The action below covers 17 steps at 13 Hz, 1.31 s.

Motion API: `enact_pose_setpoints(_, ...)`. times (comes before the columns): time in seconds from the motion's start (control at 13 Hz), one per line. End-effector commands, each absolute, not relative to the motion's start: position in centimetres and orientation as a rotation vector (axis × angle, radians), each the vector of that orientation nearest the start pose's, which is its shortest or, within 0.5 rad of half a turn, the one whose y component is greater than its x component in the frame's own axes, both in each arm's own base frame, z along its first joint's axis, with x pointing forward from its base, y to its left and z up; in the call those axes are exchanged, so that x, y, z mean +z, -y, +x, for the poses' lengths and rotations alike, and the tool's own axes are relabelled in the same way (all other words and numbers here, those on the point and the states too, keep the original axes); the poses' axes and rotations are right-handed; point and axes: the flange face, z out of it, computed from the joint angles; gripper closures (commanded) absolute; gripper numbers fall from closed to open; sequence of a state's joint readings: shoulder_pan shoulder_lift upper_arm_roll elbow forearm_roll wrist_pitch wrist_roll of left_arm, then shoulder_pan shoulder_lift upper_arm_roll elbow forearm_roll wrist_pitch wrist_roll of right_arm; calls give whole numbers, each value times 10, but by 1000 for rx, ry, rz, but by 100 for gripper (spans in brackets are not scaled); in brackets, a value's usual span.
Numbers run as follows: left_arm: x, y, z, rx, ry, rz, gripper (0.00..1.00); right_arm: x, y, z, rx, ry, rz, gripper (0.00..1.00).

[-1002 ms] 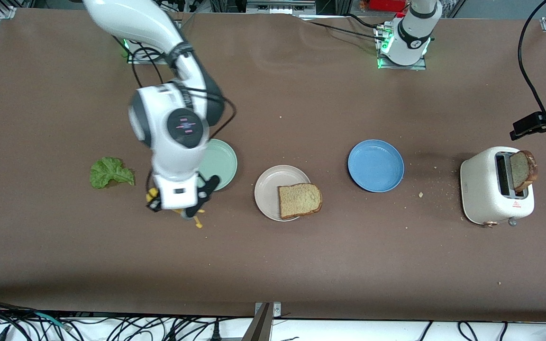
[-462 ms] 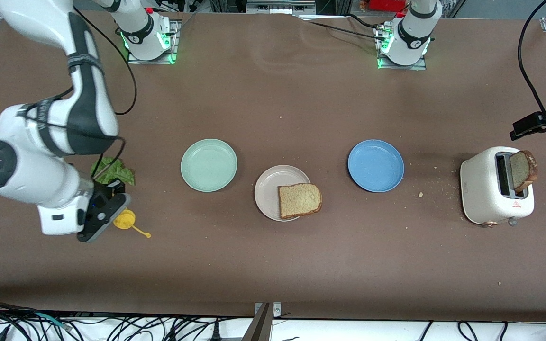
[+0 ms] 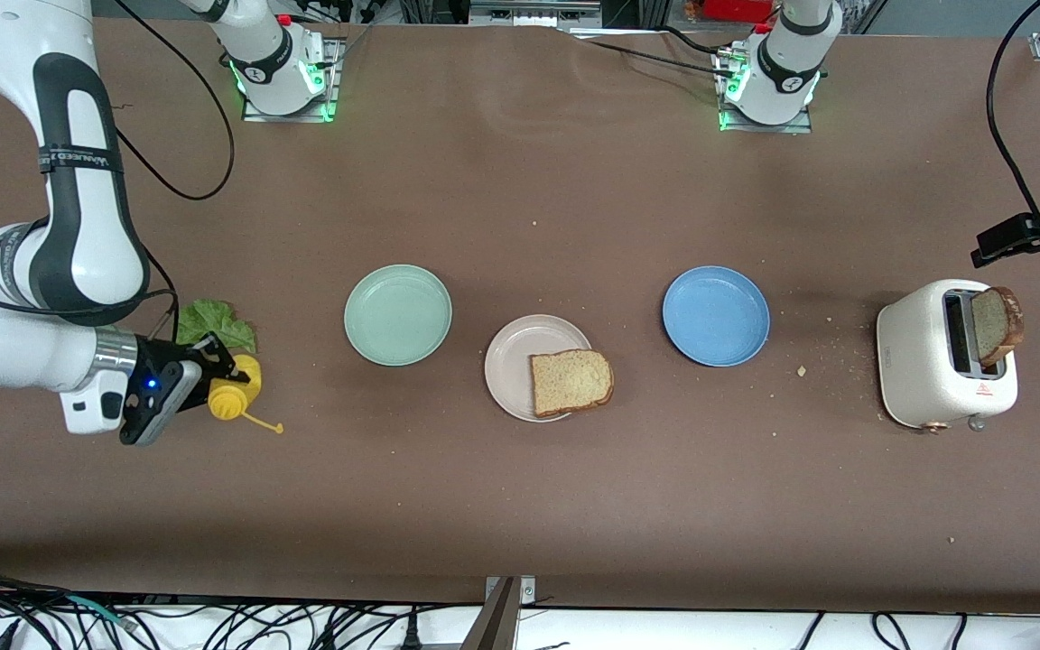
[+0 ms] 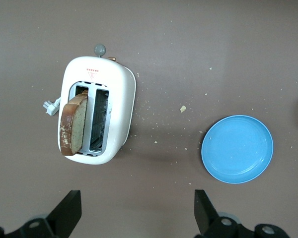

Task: Make sandwich in beige plate with both arms
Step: 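Carry the mustard bottle back beside the lettuce with the right gripper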

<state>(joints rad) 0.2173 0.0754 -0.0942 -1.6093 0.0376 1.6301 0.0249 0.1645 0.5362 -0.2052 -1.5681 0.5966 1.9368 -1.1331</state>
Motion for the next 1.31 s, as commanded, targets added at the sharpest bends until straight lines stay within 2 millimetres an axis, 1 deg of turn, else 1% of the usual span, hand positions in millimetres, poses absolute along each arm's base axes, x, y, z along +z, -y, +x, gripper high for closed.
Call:
enact_pose_setpoints(0.0, 574, -79, 577, 85, 125, -3127, 0, 314, -14, 616, -240, 1117, -2312, 100)
enact_pose_setpoints(0.15, 573, -79, 577, 88, 124, -3125, 0, 293, -7, 587, -277, 1168, -2252, 100)
enact_pose_setpoints(0.31, 572, -79, 577, 90, 125, -3127, 0, 274, -1, 568, -347, 1244, -2181, 100)
enact_pose_setpoints(0.46, 572, -78, 578, 90, 122, -3127, 0, 247, 0, 545, -456, 1319, -2056, 100)
enact_pose_setpoints(0.54, 572, -78, 578, 90, 122, -3127, 0, 232, 3, 531, -480, 1333, -2023, 100)
enact_pose_setpoints(0.69, 572, -78, 578, 90, 122, -3127, 0, 213, 10, 518, -495, 1397, -2003, 100)
enact_pose_setpoints(0.85, 572, -77, 578, 89, 125, -3132, 0, 197, 13, 512, -559, 1427, -1958, 100)
enact_pose_setpoints(1.08, 572, -77, 578, 89, 123, -3133, 0, 189, 17, 508, -584, 1438, -1946, 99)
enact_pose_setpoints(1.16, 572, -77, 578, 89, 133, -3136, 0, 189, 17, 508, -586, 1435, -1947, 77)
enact_pose_setpoints(1.23, 572, -77, 578, 89, 136, -3136, 0, 188, 17, 508, -587, 1429, -1949, 65)
